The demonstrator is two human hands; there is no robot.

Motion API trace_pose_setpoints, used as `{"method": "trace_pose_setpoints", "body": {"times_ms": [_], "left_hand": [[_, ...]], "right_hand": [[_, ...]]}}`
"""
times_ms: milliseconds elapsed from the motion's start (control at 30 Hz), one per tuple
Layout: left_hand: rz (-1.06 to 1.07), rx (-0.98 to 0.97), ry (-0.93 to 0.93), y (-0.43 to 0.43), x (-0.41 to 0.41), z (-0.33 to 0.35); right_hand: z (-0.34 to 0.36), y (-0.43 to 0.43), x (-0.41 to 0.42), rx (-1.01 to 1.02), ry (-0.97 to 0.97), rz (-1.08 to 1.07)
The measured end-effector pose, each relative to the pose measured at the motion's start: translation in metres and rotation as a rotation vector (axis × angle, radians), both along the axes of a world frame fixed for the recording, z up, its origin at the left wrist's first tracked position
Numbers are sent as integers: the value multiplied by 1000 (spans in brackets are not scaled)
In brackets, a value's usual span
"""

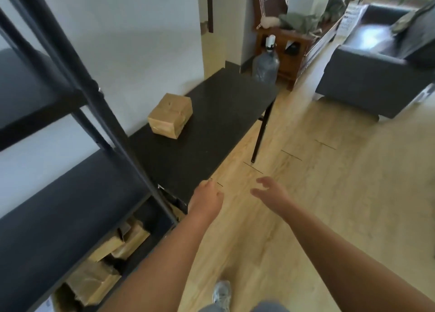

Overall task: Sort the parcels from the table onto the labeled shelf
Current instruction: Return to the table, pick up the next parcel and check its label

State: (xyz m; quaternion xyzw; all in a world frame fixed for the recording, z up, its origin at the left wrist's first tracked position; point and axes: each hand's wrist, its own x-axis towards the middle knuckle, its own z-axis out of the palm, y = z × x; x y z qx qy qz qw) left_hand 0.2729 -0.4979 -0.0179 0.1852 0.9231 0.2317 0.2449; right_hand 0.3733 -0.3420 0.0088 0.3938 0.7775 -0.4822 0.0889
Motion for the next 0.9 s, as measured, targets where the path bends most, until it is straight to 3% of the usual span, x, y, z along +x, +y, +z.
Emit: {"method": "trace_pose_setpoints", "body": {"times_ms": [200, 500, 700, 900], "left_hand": [[152, 148, -35, 61, -79, 5], [472, 144, 11, 129, -165, 2], [679, 184, 61, 116, -212, 4], [792, 100, 164, 84, -291, 2]], "right_hand": [[4, 67, -76, 18, -5, 59], [7, 156, -216, 12, -44, 321], [3, 149, -307, 68, -74, 525], [-11, 105, -384, 27, -102, 642]]}}
